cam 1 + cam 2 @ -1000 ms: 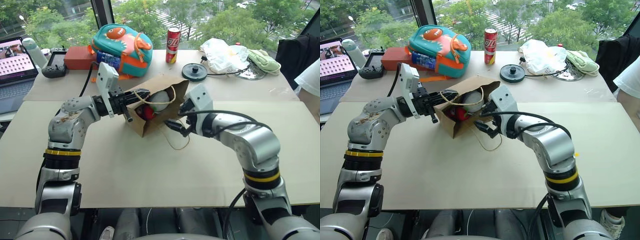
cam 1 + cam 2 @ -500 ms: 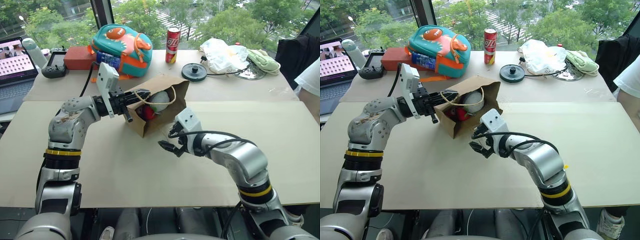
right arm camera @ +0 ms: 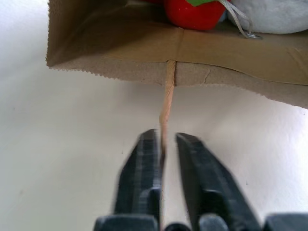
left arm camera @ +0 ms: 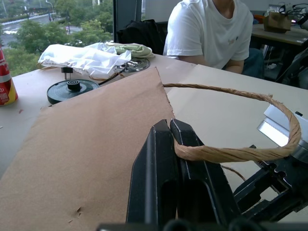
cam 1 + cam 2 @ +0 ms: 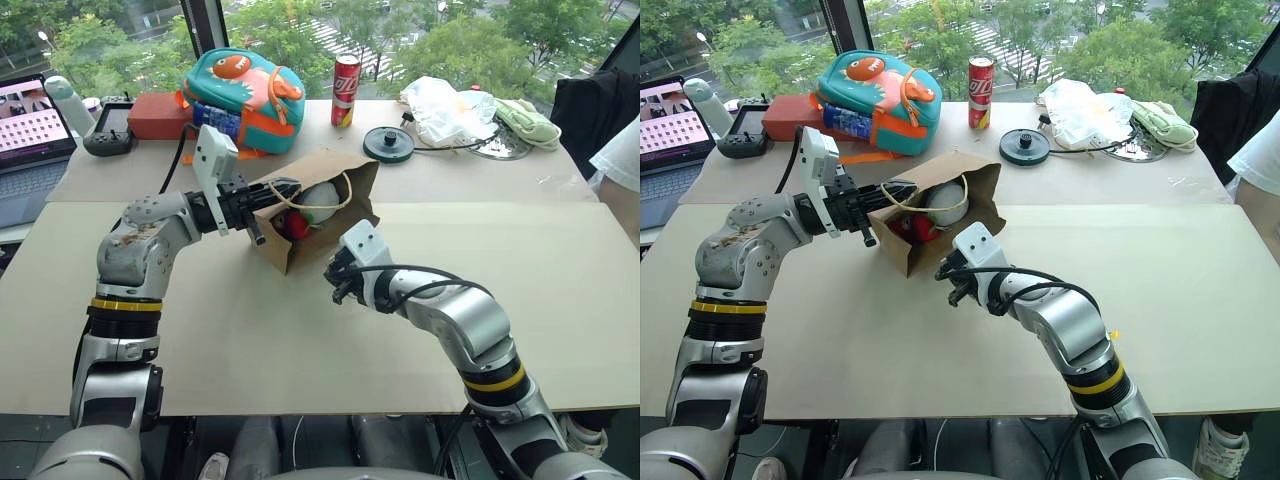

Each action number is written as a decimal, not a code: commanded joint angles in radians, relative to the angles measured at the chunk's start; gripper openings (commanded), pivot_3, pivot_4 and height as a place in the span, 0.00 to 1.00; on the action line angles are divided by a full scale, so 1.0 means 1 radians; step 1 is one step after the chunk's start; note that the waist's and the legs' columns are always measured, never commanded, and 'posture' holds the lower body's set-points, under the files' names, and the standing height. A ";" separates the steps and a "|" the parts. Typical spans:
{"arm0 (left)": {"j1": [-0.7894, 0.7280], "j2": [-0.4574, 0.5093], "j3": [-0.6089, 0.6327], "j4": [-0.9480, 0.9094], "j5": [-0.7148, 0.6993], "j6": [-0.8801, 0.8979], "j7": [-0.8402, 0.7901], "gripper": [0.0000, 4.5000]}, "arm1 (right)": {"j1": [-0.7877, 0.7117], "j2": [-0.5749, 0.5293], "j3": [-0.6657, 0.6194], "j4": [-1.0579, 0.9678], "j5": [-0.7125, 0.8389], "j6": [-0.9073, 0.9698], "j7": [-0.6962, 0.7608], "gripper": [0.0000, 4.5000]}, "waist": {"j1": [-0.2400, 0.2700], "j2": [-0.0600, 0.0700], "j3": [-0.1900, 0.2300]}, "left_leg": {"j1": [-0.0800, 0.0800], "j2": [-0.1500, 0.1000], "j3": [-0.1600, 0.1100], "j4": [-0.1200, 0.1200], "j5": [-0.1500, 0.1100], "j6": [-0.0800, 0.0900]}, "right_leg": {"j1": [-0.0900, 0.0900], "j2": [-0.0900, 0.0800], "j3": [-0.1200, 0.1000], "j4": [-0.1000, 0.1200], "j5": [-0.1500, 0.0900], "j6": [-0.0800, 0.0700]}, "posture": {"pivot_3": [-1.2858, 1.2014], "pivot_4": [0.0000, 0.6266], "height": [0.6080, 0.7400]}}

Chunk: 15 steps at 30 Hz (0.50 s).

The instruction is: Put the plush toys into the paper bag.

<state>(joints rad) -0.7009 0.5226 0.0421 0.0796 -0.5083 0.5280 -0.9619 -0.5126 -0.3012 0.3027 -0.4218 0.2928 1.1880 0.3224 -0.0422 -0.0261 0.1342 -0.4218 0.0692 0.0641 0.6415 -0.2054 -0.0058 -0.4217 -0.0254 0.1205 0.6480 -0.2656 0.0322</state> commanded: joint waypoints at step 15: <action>-0.032 -0.064 0.059 -0.018 -0.050 0.009 0.072 0.00 | -0.067 -0.062 -0.160 -0.153 0.037 -0.072 0.055 0.01 | 0.004 0.000 0.000 | 0.000 0.000 0.000 0.000 0.000 0.000 | 0.000 0.000 0.000 0.000 0.000 0.000 | 0.52 0.24 0.91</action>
<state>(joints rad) -0.7009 0.4744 0.0604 0.0798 -0.5196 0.5321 -0.9268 -0.5408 -0.3500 0.1951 -0.5041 0.3027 1.1584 0.3573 -0.0380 -0.0261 0.1342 -0.4221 0.0691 0.0641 0.6417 -0.2054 -0.0058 -0.4215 -0.0257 0.1205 0.6478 -0.2656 0.0323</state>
